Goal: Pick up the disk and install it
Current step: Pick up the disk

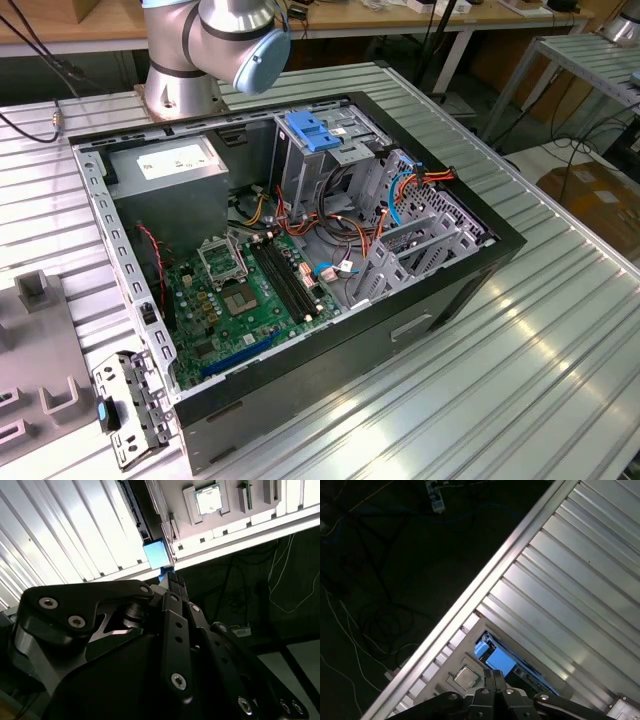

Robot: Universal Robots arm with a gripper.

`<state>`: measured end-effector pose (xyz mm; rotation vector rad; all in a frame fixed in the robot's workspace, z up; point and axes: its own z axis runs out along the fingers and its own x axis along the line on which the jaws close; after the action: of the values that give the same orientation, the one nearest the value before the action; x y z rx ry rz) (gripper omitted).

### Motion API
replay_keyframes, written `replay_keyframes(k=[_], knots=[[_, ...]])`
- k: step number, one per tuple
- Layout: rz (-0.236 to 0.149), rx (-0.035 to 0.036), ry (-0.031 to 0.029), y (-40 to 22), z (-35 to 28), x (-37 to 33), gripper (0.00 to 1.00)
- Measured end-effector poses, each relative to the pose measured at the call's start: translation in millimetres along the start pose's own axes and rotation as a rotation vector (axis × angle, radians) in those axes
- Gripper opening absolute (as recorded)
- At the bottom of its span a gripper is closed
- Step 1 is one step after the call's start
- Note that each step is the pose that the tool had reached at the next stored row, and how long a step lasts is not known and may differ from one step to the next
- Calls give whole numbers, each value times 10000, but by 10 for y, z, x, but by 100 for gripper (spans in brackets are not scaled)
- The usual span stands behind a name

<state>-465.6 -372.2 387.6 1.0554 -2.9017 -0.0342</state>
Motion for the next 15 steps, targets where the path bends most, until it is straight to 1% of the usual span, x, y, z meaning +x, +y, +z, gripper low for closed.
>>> replay_keyframes(k=[1, 2, 4, 5, 6, 7, 8, 9, 11, 15], knots=[[-131, 12, -2, -2, -1, -2, 11], [-173, 35, -23, -2, -1, -3, 11], [-219, 102, -100, -4, 0, -5, 11], [-252, 193, -206, -5, 2, -6, 11], [-275, 248, -266, -5, 3, -6, 11], [-310, 291, -313, -6, 3, -6, 11], [-384, 313, -334, -7, 3, -7, 11], [-479, 322, -342, -7, 4, -9, 11], [-711, 333, -343, -8, 4, -10, 11], [-1050, 354, -347, -10, 4, -11, 11]])
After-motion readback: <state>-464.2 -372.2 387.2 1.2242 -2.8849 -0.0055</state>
